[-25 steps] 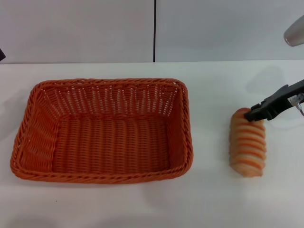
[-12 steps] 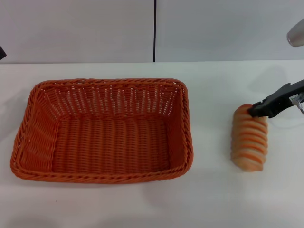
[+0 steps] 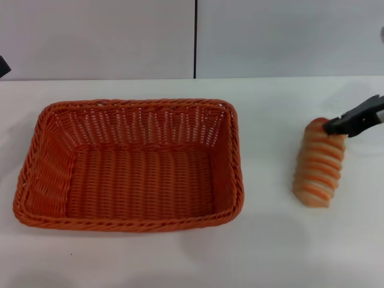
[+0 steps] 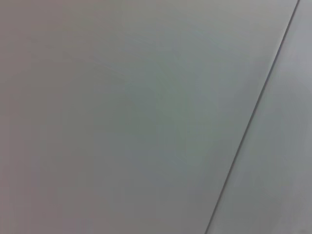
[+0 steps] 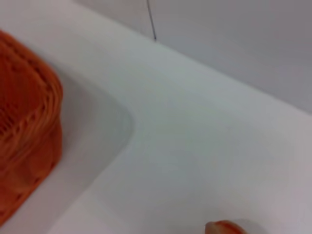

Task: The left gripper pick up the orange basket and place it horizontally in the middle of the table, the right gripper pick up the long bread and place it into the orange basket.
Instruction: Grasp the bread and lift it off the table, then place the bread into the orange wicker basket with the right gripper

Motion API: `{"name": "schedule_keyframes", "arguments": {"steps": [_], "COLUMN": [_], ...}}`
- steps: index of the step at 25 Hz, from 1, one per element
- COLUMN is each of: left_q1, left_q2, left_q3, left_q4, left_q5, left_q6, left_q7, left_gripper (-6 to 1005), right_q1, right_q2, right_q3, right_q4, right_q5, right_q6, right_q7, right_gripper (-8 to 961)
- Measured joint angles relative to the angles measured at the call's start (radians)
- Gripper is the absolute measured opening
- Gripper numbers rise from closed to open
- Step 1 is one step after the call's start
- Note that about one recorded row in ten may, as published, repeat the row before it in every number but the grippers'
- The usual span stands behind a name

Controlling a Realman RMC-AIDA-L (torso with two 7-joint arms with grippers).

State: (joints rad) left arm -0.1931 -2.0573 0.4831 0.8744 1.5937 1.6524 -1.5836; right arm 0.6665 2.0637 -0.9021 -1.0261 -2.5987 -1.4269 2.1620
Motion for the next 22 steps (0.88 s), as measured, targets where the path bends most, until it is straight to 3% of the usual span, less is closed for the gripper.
{"name": "schedule_keyframes", "arguments": {"steps": [5, 8, 14, 20, 22], "left_q1": [0.0, 0.001, 0.0, 0.0, 0.0], "left_q2": [0.0, 0.0, 0.0, 0.0, 0.0], "left_q3": [-0.004, -0.006, -0.007, -0.008, -0.008], "left_q4": [0.0, 0.0, 0.0, 0.0, -0.001], "left_q5": [0.0, 0.0, -0.001, -0.006, -0.007], "left_q6": [0.009, 0.012, 0.013, 0.015, 0.015], "left_q7": [-0.008, -0.012, -0.012, -0.012, -0.011], "left_gripper": [736, 736, 737, 737, 737], "right_q1": [-0.024, -0.034, -0.022, 0.001, 0.006], "right_q2": [0.007, 0.012, 0.012, 0.013, 0.013], "right_q3": [0.023, 0.017, -0.001, -0.108, -0.122], "right_q4": [-0.147, -0.3, -0.435, -0.659, -0.677], "right_q5": [0.038, 0.08, 0.114, 0.139, 0.148], "right_q6": [-0.094, -0.189, -0.269, -0.342, -0.344], "right_q7": [0.036, 0.076, 0.124, 0.224, 0.232], "right_gripper": [39, 14, 12, 9, 8]}}
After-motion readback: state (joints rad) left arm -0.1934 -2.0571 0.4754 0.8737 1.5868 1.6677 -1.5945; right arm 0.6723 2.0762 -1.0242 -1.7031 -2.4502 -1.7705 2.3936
